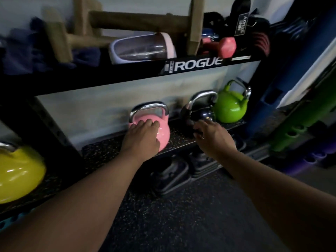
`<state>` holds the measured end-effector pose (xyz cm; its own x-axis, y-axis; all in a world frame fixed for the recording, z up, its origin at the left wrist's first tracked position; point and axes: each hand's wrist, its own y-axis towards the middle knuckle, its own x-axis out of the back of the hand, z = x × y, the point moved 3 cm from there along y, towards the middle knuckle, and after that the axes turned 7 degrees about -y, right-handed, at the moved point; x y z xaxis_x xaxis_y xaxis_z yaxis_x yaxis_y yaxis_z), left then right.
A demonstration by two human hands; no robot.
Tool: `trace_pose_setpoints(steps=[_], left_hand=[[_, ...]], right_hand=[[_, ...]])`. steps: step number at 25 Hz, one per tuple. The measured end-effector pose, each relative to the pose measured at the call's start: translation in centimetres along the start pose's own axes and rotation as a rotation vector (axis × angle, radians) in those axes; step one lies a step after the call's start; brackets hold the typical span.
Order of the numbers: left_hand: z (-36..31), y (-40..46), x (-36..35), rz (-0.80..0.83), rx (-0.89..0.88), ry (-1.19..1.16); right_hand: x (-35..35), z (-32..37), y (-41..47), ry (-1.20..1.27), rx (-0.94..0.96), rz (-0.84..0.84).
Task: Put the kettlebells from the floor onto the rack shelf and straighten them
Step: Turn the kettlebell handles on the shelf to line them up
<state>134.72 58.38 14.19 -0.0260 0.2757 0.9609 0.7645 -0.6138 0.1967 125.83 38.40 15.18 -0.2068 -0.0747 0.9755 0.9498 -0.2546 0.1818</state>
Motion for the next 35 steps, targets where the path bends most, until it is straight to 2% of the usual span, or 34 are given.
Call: trace_pose_setpoints(steps=[7,12,18,23,27,30,32,35], left_hand=[[-3.8,14.0,-6.6,-0.004,0.037,-0.179],[-5.6,22.6,-9.8,-0.001,0.143,-0.302],[-7.8,27.7,-12.9,-0.044,0.248,-0.399],[-9.0,27.9,-14.9,-0.133,0.402,-0.424],[-10.7,27.8,-16.4,-0.178,0.688,-0.594],[-12.8,28.0,-17.3,-0.247,0.885,-0.779],[-13.9,28.4,-17.6,-0.29,0.983,-0.911],[-13.8,29.2,-17.1,-0.285,1.017,-0.948]], right_hand=[[-2.1,-10.1,11.3,-0.207,-0.102,-0.099],[-4.1,-15.1,19.2,-0.204,-0.113,0.003],[-7.6,-17.6,24.2,-0.178,-0.106,0.05],[-9.4,-19.4,25.0,0.042,-0.057,0.06],[-9.6,-21.1,26.4,0.284,-0.018,0.219],[-9.9,-21.5,26.8,0.317,0.019,0.313],[-10.4,-22.0,26.6,0.378,0.023,0.298],[-10.7,-22.0,26.9,0.431,0.019,0.268]])
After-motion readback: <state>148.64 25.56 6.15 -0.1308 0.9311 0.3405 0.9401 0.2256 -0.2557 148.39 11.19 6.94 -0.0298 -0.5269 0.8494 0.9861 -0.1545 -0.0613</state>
